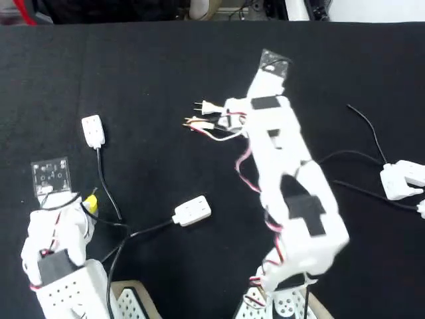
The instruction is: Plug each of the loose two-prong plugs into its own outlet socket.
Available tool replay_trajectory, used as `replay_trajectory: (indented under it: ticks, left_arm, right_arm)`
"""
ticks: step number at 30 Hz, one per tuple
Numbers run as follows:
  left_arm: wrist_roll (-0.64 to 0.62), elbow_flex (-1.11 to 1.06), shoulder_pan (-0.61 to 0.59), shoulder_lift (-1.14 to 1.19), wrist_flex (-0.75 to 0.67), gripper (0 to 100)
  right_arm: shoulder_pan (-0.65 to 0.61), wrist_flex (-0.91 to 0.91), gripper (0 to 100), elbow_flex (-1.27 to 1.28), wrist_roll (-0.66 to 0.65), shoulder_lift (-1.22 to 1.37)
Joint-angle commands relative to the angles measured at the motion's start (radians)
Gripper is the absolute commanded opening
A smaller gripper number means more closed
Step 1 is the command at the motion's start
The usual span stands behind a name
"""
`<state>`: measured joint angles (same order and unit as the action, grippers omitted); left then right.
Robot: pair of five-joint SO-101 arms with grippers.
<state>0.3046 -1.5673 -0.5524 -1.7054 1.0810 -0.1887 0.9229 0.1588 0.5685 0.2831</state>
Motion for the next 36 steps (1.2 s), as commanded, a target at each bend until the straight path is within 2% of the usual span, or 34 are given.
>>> replay_trajectory:
  ticks: [1,12,18,22,30,36]
  left_arm:
    - [0.026,-0.025,-0.008,-0.126,0.063,26]
    - [0.069,-0.033,0.016,-0.114,0.072,26]
    - [0.072,-0.039,0.016,-0.114,0.068,26]
    - [0.072,-0.039,0.015,-0.114,0.068,26]
    - [0.074,-0.039,0.016,-0.114,0.068,26]
    - [0.074,-0.039,0.016,-0.114,0.068,26]
  right_arm:
    - [-0.052,-0.009,18.5,-0.111,0.098,0.077]
    - [-0.138,-0.06,18.7,-0.116,0.278,0.096]
    - [-0.16,-0.163,18.6,-0.105,0.368,0.151]
    - [-0.158,-0.224,18.5,-0.107,0.382,0.211]
    - [-0.17,-0.238,18.5,-0.108,0.382,0.216]
    - [-0.176,-0.344,18.5,-0.101,0.382,0.223]
